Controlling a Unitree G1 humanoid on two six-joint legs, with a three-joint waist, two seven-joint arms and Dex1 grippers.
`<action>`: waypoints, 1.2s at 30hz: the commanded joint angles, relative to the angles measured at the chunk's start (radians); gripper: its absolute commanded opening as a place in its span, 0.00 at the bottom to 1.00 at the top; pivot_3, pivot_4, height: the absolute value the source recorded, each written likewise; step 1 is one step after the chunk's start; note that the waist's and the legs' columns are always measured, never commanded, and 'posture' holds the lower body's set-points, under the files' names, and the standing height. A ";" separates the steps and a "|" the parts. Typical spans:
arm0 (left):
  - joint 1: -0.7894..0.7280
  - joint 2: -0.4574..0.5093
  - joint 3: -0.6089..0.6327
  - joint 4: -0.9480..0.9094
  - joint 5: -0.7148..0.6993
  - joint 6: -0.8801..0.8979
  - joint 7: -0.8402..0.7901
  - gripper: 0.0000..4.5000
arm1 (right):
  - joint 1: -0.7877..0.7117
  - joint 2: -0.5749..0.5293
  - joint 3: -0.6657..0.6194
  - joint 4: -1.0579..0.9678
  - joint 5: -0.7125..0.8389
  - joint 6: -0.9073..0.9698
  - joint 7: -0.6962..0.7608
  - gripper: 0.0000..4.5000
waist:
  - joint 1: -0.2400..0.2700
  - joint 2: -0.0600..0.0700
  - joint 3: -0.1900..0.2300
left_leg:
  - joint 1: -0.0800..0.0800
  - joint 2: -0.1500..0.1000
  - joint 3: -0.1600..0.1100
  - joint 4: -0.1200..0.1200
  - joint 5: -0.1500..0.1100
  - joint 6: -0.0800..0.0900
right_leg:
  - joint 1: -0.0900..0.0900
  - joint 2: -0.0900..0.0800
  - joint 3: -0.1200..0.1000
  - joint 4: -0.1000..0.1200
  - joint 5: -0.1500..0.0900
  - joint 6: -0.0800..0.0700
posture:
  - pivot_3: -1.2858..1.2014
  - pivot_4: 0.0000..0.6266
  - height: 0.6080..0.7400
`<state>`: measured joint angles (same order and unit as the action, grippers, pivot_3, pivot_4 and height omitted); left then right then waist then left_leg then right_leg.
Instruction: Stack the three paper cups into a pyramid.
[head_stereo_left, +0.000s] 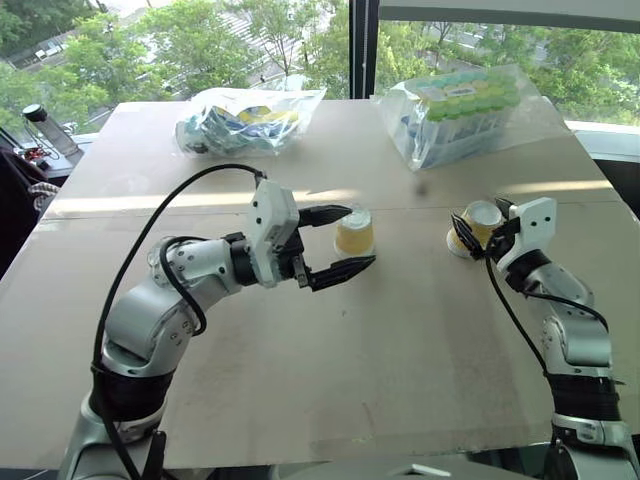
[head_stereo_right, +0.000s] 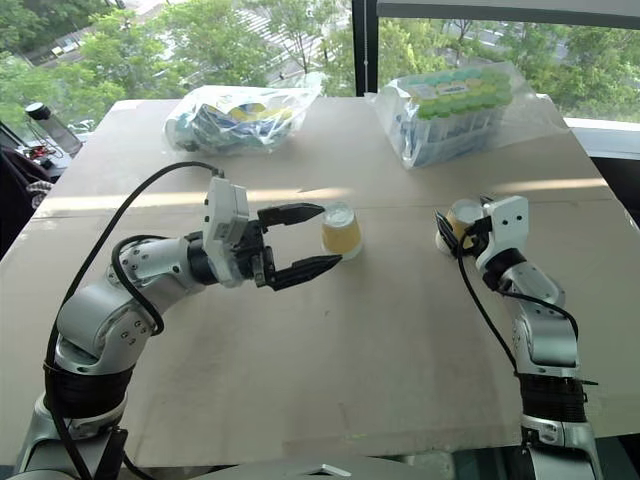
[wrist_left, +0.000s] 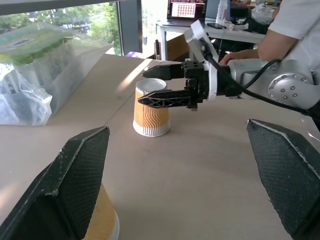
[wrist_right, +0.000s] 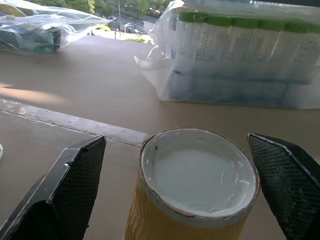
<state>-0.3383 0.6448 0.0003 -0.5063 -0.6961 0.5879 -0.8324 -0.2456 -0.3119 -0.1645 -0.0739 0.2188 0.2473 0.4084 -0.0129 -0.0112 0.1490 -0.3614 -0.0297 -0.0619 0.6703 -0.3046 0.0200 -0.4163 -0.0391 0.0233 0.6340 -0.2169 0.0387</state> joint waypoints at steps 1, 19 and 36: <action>0.000 0.018 0.018 -0.043 0.005 -0.017 -0.010 1.00 | -0.010 0.019 -0.025 -0.016 0.053 0.022 -0.012 0.99 | -0.001 0.000 0.000 | 0.000 0.000 0.000 0.000 0.000 0.000 | 0.000 0.000 0.000 0.000 0.000 0.000 | 0.52 0.24 1.00; 0.272 -0.016 0.065 -0.113 0.072 -0.105 0.081 1.00 | -0.010 0.054 0.134 -0.108 0.054 0.025 0.035 0.47 | -0.007 0.000 0.000 | 0.001 0.001 0.001 -0.001 0.000 0.000 | 0.000 -0.001 0.003 0.000 0.000 0.000 | 0.52 0.24 1.00; 0.523 -0.096 0.099 -0.146 0.198 -0.290 0.164 1.00 | -0.118 0.122 0.289 0.026 -0.006 0.027 0.058 0.47 | -0.001 0.000 0.000 | 0.001 0.000 -0.002 -0.001 0.000 0.000 | 0.000 -0.004 -0.001 0.000 0.000 0.000 | 0.52 0.24 1.00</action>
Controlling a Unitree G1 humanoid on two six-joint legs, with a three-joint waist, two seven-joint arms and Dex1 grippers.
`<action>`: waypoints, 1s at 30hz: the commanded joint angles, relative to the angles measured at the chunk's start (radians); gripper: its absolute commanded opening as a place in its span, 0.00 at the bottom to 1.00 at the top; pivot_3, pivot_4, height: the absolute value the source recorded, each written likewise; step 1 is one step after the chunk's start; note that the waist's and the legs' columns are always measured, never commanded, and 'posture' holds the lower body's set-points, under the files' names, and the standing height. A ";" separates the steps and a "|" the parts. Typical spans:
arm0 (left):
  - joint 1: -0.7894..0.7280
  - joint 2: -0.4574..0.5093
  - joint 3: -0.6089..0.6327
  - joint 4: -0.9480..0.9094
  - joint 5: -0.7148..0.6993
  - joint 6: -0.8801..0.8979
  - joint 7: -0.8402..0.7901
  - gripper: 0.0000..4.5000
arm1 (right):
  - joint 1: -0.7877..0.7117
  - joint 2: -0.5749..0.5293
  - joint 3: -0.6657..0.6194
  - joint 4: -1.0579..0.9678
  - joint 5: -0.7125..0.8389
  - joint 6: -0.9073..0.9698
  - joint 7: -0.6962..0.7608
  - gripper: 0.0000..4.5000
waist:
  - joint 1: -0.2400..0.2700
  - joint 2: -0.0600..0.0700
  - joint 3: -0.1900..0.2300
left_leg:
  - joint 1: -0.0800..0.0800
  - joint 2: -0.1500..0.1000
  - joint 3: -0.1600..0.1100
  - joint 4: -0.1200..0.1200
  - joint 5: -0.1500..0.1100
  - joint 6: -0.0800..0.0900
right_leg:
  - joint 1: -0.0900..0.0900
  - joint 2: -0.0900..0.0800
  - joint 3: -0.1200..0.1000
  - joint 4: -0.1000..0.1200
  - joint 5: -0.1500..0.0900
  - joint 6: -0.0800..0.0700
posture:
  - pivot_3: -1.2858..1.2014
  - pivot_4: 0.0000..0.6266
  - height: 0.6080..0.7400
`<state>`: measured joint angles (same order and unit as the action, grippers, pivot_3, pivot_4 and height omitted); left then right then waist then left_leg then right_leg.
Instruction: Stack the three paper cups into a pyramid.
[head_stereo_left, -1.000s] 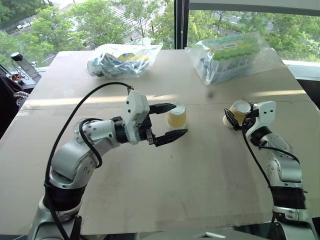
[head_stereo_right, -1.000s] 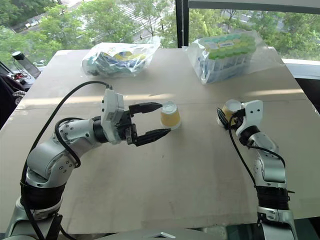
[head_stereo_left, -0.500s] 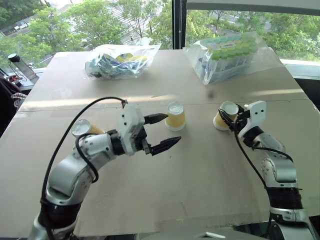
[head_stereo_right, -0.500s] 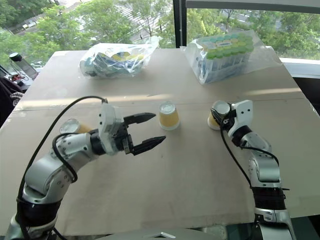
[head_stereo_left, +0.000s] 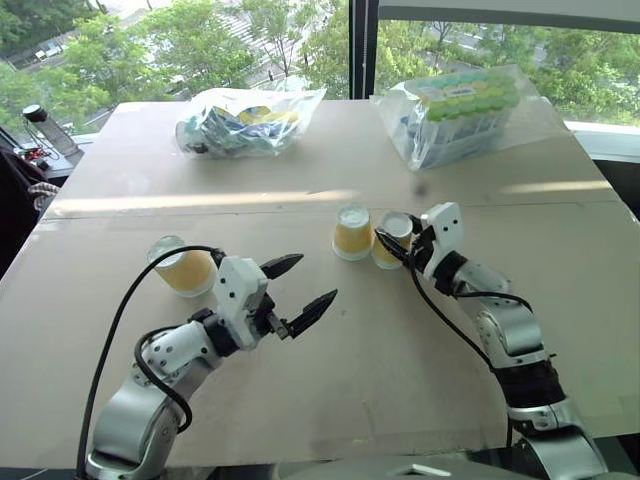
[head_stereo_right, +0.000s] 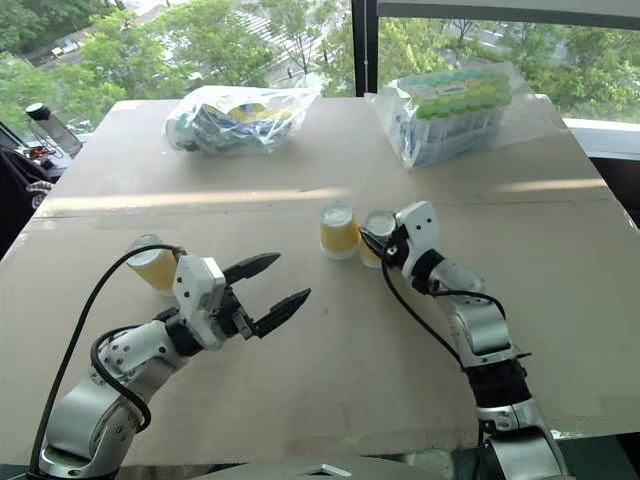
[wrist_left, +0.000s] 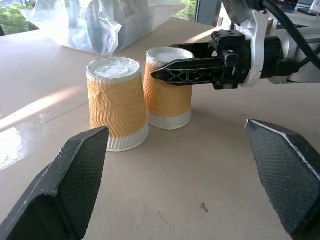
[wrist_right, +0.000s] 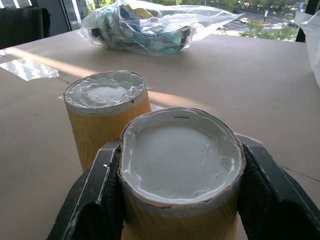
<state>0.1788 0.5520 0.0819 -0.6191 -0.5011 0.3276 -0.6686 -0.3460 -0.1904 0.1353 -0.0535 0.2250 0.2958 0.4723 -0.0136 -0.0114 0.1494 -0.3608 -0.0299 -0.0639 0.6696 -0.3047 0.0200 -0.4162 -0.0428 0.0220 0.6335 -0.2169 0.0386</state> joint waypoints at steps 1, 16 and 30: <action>0.008 -0.004 0.016 -0.033 0.003 -0.032 0.001 1.00 | -0.020 0.000 -0.012 0.012 -0.017 -0.023 -0.009 0.47 | 0.000 0.000 0.000 | 0.000 0.000 0.000 0.000 0.000 0.000 | 0.000 0.000 0.000 0.000 0.000 0.000 | 0.52 0.24 1.00; 0.087 -0.066 0.039 -0.071 0.020 -0.072 0.075 1.00 | 0.002 -0.032 -0.046 -0.013 0.033 0.008 0.046 0.99 | 0.001 0.000 0.000 | 0.000 0.000 0.000 0.000 -0.001 0.002 | 0.000 -0.001 0.000 0.000 0.000 0.000 | 0.52 0.24 1.00; 0.202 -0.341 0.270 -0.050 0.277 -0.276 0.477 1.00 | 0.405 -0.410 -0.221 -0.428 0.404 0.104 0.489 0.99 | 0.013 -0.001 0.001 | -0.001 0.001 -0.001 0.000 -0.003 0.006 | 0.003 -0.001 0.000 -0.007 0.000 0.000 | 0.52 0.24 1.00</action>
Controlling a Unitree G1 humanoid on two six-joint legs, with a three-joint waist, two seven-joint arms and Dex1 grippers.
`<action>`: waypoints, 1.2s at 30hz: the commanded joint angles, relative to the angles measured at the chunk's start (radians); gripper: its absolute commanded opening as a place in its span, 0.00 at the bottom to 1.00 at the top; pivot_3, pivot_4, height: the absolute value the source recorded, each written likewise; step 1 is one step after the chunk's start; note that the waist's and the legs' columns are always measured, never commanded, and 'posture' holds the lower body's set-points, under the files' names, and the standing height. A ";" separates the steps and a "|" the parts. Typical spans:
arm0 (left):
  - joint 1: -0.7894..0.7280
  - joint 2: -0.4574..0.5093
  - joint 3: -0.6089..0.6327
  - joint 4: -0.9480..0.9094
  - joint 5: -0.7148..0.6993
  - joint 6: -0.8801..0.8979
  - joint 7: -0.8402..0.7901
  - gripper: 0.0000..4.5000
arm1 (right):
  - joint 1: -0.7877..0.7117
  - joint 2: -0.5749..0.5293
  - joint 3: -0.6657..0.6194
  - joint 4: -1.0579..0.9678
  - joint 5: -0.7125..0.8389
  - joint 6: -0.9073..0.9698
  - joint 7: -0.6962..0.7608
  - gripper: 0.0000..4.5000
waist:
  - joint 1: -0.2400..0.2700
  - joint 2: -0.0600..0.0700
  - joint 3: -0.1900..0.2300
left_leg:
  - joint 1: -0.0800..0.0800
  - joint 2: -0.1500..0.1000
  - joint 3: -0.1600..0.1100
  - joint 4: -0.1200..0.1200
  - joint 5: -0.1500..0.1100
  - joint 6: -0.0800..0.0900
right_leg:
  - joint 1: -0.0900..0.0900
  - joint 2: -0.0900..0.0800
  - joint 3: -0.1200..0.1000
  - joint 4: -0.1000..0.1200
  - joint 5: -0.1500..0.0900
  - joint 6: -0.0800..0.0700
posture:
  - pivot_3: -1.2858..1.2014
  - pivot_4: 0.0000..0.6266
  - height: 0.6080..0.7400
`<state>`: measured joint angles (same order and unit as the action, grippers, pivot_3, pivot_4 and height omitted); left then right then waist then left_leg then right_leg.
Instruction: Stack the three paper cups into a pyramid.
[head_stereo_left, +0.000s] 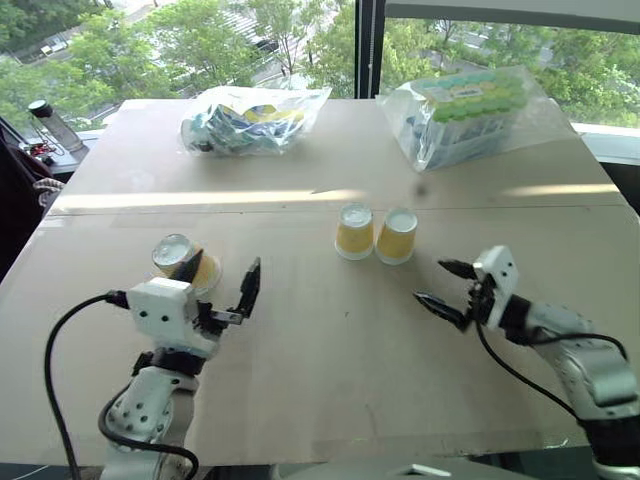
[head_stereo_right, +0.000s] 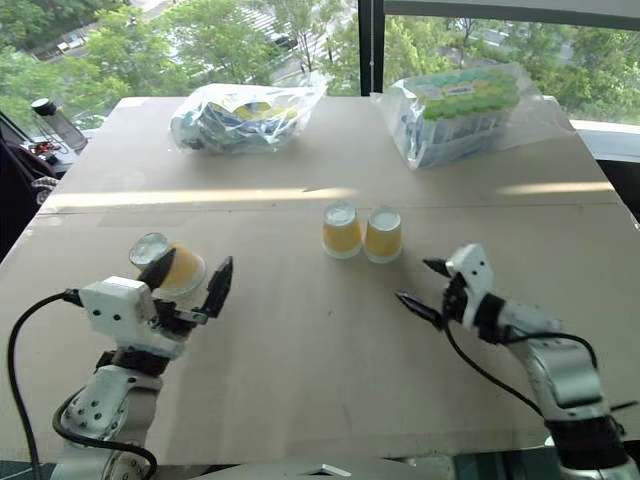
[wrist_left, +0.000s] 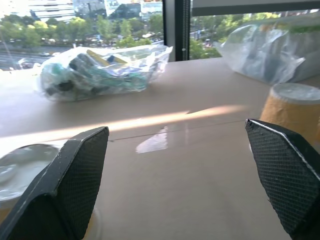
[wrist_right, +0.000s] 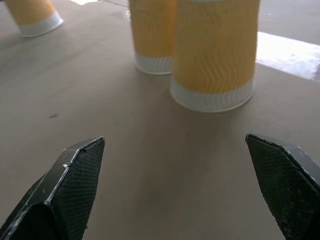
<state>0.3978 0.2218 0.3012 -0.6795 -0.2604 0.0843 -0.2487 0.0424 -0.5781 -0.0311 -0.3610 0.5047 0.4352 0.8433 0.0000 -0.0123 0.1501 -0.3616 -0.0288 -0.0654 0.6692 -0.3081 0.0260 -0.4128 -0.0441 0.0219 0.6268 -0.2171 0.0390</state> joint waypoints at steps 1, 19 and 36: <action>-0.030 -0.012 0.064 0.024 0.040 -0.025 0.073 1.00 | 0.020 -0.017 -0.067 -0.142 0.151 -0.055 0.134 0.99 | -0.001 0.000 0.000 | 0.000 0.000 0.000 0.000 0.000 0.000 | 0.000 0.001 0.000 0.000 0.000 0.000 | 0.52 0.24 1.00; -0.269 0.003 0.088 0.324 0.078 0.029 0.157 1.00 | -0.049 0.074 -0.057 -0.201 0.212 -0.150 0.076 0.99 | 0.013 -0.004 -0.001 | 0.001 0.002 0.000 0.002 0.001 -0.002 | 0.002 0.002 -0.003 0.000 0.000 0.000 | 0.52 0.24 1.00; -0.319 0.057 0.094 0.476 0.072 -0.098 0.090 0.49 | -0.033 0.065 -0.058 -0.238 0.219 -0.141 0.033 1.00 | 0.013 -0.004 -0.001 | 0.001 0.002 0.000 0.002 0.001 -0.002 | 0.002 0.001 -0.003 0.000 0.001 0.000 | 0.52 0.24 1.00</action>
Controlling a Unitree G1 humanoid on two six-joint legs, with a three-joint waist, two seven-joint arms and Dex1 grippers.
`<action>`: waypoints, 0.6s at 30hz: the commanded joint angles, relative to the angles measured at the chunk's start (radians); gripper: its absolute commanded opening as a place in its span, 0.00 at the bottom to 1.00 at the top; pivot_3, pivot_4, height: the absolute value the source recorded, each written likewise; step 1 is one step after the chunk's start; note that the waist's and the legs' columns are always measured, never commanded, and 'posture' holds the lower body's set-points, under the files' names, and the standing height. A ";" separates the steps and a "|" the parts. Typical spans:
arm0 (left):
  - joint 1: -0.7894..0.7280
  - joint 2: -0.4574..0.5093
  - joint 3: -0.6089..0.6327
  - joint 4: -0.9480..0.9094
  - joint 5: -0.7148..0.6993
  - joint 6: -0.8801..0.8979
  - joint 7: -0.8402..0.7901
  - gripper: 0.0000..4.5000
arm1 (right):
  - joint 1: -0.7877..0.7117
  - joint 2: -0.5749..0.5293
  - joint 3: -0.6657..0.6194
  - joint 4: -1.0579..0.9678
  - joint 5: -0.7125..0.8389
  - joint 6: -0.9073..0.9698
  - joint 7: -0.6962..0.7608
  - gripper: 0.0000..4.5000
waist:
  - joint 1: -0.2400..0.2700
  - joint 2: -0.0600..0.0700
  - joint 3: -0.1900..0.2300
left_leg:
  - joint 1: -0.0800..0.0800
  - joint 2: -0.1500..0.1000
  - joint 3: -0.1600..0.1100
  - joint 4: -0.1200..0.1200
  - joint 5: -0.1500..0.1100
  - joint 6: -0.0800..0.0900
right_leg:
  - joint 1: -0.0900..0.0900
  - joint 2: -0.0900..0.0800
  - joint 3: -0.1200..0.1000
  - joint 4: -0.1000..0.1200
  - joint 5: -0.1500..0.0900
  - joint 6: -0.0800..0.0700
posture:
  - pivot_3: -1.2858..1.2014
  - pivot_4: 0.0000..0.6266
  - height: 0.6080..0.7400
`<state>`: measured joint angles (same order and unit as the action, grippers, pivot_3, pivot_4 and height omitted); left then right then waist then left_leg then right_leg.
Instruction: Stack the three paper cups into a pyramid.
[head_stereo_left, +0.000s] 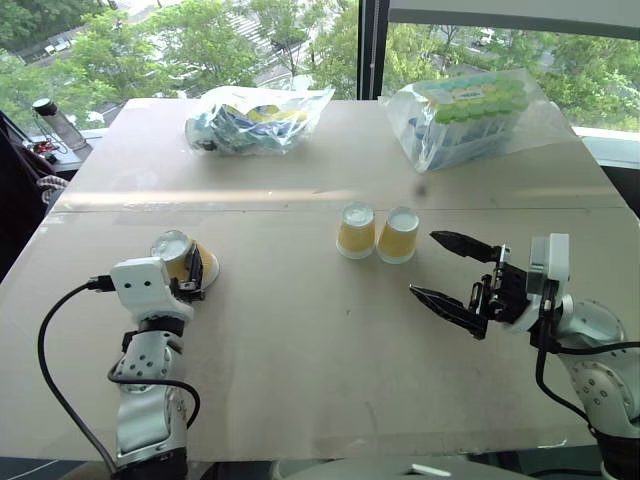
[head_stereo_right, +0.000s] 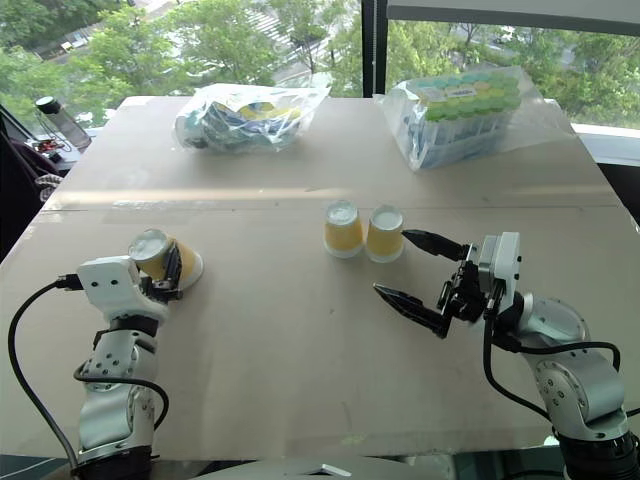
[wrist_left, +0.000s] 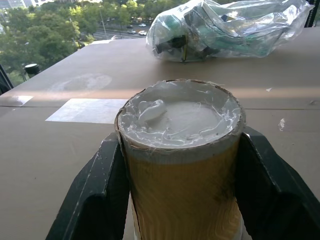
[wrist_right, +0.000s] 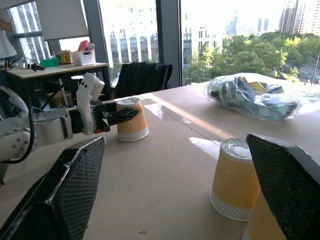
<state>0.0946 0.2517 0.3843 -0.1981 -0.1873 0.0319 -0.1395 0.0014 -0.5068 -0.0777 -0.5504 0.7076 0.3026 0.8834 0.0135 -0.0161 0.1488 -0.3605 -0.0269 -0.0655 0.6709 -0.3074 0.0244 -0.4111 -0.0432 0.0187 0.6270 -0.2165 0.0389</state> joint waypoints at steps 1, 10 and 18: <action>-0.031 0.041 0.001 -0.006 -0.002 -0.051 -0.036 0.49 | 0.012 -0.007 -0.017 -0.051 0.020 -0.010 -0.007 1.00 | 0.000 0.000 0.000 | 0.000 0.000 0.000 0.000 0.000 0.000 | 0.000 0.000 0.000 0.000 0.000 0.000 | 0.52 0.24 1.00; -0.525 0.182 -0.284 0.128 -0.211 0.088 -0.582 0.49 | 0.087 0.041 -0.133 -0.059 0.056 -0.082 -0.057 1.00 | 0.008 -0.002 0.001 | -0.002 -0.004 -0.002 0.001 0.002 -0.003 | 0.000 -0.002 -0.002 0.001 0.000 0.000 | 0.52 0.24 1.00; -0.935 0.127 -0.422 0.493 -0.202 0.062 -0.890 0.49 | 0.217 0.089 -0.227 -0.037 0.029 -0.227 -0.036 1.00 | -0.016 -0.001 0.001 | -0.002 -0.005 -0.005 0.002 0.003 -0.004 | 0.000 0.005 -0.002 0.001 0.000 0.001 | 0.52 0.24 1.00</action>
<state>-0.8188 0.3814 -0.0286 0.2589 -0.3840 0.1188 -0.9787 0.2062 -0.4216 -0.2735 -0.5682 0.7389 0.1184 0.8350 -0.0028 -0.0167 0.1496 -0.3623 -0.0321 -0.0702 0.6722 -0.3045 0.0200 -0.4112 -0.0385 0.0169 0.6281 -0.2166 0.0396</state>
